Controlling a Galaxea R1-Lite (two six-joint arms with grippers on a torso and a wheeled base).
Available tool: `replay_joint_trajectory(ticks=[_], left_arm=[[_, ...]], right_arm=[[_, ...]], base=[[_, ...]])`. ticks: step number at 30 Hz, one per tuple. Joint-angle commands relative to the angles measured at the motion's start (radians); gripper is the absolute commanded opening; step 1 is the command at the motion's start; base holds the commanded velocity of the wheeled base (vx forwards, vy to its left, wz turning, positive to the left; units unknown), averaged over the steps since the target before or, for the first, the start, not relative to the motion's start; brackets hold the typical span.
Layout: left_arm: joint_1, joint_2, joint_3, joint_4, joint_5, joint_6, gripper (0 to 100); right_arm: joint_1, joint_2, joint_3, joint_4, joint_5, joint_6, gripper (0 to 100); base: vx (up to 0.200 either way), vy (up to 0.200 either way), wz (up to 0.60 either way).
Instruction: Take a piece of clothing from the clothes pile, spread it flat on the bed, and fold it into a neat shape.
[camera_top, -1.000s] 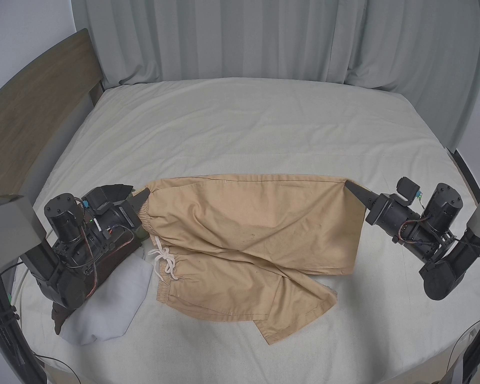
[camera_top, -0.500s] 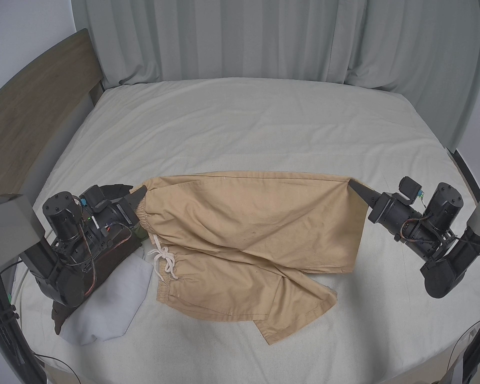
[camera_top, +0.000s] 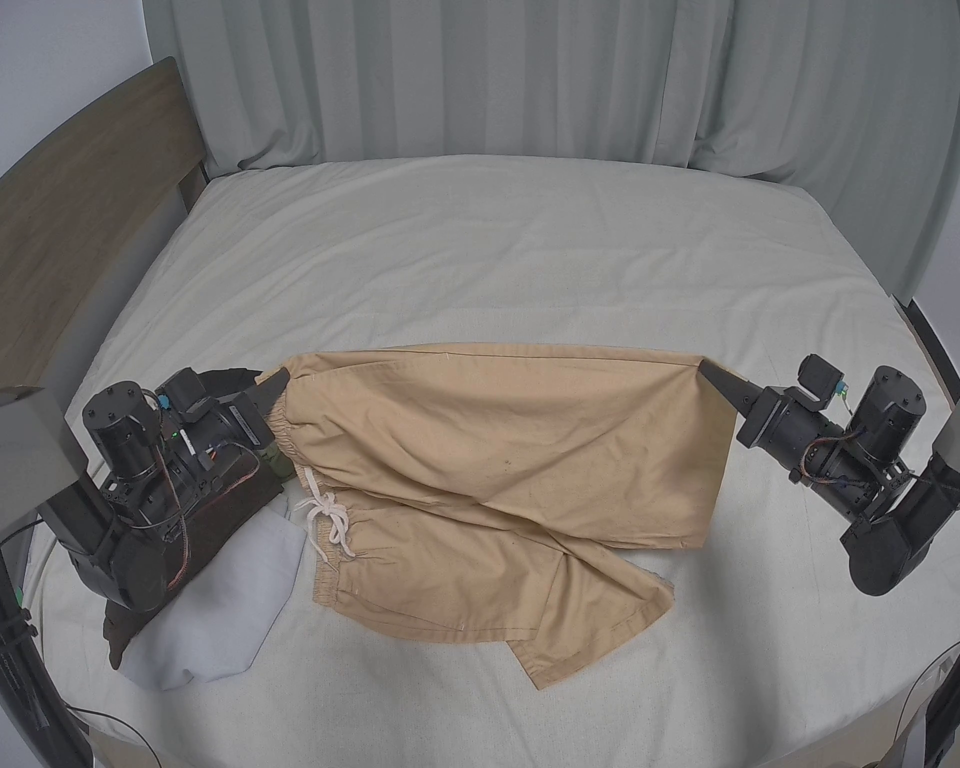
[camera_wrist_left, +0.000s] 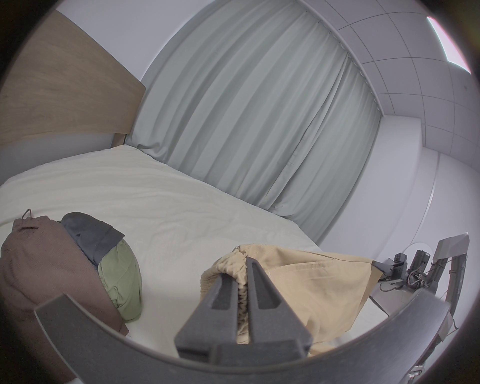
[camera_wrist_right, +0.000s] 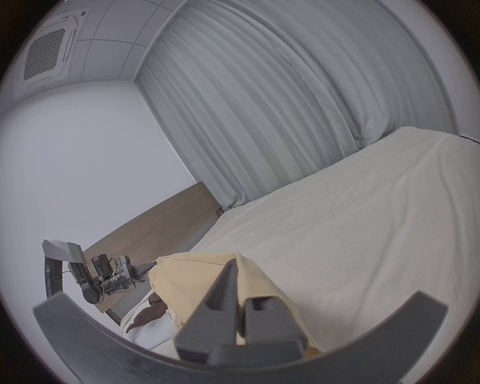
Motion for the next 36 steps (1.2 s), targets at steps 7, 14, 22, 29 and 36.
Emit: replay_joint_trajectory(ticks=[7, 14, 22, 29, 36], left_arm=[[0.004, 0.002, -0.001, -0.001, 0.001, -0.001, 0], [0.004, 0.002, -0.001, -0.001, 0.001, -0.001, 0], [0.004, 0.001, -0.001, -0.001, 0.001, -0.001, 0], [0.004, 0.001, -0.001, -0.001, 0.001, -0.001, 0], [0.004, -0.001, -0.001, -0.001, 0.001, -0.001, 0]], right_arm=[[-0.019, 0.003, 0.0, -0.001, 0.002, 0.001, 0], [-0.02, 0.015, 0.0, -0.001, 0.002, -0.007, 0], [-0.026, 0.015, -0.002, -0.001, 0.0, -0.007, 0], [-0.028, 0.015, -0.002, -0.001, 0.0, -0.007, 0], [-0.028, 0.015, -0.002, -0.001, 0.002, -0.007, 0]], base=[[0.0, 0.0, 0.0], [0.0, 0.0, 0.0], [0.0, 0.0, 0.0], [0.0, 0.0, 0.0], [0.0, 0.0, 0.0]])
